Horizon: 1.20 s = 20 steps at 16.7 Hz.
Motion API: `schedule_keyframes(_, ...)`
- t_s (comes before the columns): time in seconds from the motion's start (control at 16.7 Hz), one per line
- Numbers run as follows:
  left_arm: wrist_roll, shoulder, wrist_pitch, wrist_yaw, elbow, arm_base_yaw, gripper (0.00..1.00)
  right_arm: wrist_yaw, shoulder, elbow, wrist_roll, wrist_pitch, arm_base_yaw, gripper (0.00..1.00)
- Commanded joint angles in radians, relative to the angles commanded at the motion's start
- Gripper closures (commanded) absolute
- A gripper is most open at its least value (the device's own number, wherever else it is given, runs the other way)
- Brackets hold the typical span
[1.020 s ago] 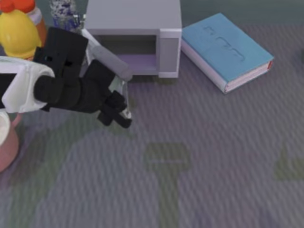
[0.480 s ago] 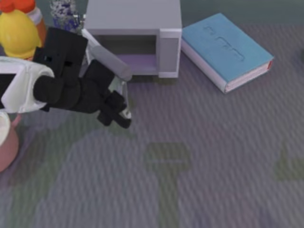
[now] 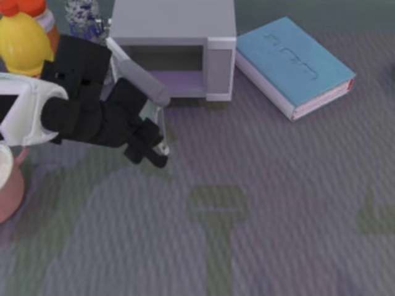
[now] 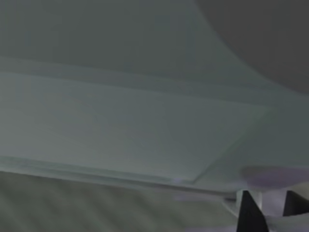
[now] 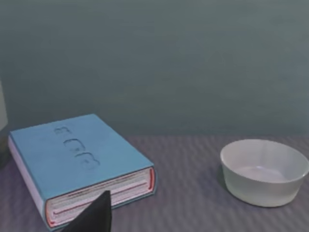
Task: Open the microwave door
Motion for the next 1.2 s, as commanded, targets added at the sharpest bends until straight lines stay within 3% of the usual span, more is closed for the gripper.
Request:
schedule_keyframes(0.48, 0.107, -0.01, -0.04, 0.067, -0.003, 0.051, 1.0, 0.0, 0.0, 0.0, 0.0, 0.0, 0.0, 0.0)
schedule_keyframes(1.2, 0.107, -0.01, -0.04, 0.067, -0.003, 0.051, 1.0, 0.0, 0.0, 0.0, 0.0, 0.0, 0.0, 0.0)
